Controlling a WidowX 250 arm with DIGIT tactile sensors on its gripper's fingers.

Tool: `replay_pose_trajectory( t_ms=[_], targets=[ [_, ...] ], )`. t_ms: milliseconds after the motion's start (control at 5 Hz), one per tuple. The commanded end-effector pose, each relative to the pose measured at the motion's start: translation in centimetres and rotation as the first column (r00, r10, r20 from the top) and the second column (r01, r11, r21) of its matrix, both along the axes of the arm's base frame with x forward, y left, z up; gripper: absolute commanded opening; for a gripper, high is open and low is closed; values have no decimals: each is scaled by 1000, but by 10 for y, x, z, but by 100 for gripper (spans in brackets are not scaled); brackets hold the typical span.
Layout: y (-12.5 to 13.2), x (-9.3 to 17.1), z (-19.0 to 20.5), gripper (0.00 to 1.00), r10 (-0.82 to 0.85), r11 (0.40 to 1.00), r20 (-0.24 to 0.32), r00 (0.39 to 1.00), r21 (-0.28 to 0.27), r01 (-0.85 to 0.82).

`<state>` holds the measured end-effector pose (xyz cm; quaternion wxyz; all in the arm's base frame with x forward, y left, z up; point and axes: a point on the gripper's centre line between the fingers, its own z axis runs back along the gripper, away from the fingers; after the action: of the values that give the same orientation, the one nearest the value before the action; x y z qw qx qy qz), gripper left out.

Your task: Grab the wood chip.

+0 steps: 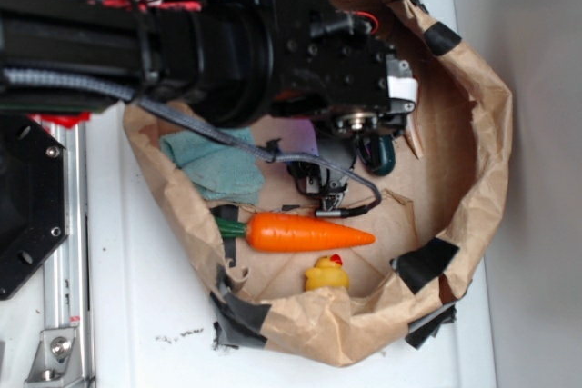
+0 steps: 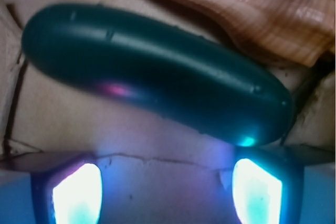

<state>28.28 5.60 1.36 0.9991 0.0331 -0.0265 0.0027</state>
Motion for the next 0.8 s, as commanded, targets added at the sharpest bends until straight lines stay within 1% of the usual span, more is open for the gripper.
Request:
replay_pose_trajectory(
  t_ms=[0, 200, 400, 600],
  targets=[
    [30, -11, 17, 100, 25, 999, 22, 999, -31, -24],
    [32, -27, 26, 100, 24, 999, 51, 998, -33, -23],
    [31, -29, 32, 100, 14, 999, 57, 998, -37, -12],
    [35, -41, 49, 100, 13, 999, 79, 997, -32, -11]
  ],
)
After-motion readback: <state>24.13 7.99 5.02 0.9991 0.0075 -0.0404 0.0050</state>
